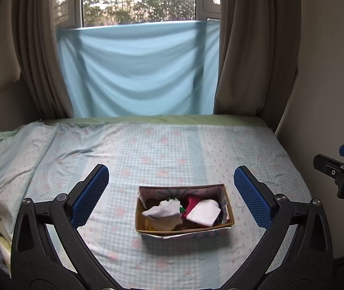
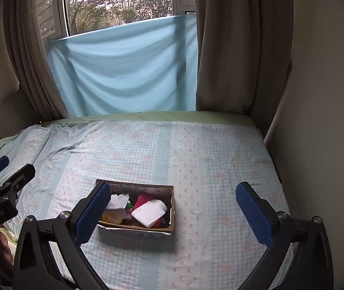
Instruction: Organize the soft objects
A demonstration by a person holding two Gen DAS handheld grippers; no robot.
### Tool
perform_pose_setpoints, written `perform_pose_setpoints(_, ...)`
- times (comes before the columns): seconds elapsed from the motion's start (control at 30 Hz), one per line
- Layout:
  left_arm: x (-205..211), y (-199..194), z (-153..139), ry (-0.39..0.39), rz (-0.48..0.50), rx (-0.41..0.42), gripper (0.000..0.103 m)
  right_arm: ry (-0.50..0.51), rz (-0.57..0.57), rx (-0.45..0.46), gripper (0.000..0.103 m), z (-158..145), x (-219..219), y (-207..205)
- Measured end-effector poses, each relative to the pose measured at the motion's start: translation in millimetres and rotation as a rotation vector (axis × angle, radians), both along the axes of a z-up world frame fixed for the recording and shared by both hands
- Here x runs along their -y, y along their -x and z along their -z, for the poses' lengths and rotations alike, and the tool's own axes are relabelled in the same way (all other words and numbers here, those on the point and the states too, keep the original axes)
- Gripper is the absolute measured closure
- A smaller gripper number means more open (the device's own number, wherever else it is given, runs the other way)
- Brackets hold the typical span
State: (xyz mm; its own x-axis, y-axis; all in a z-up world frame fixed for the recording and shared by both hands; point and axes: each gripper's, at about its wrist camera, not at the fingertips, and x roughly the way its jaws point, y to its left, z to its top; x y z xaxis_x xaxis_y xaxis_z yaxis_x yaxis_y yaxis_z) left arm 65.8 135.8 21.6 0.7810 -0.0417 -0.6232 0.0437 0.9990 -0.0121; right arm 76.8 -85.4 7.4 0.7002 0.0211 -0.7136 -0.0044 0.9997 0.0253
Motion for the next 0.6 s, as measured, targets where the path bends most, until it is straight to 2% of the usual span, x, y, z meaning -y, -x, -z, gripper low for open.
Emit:
perform_pose_setpoints(0.17, 10, 22, -16, -0.006, -0.003, 0.070, 0.000, 0.012, 0.029, 0.039, 0.000, -4, 9, 15)
perform_pose_setpoints(0.6, 26, 25, -17, -0.009, 0.004, 0.072, 0.000, 0.009, 0.051, 0.057, 0.000, -5, 20, 19)
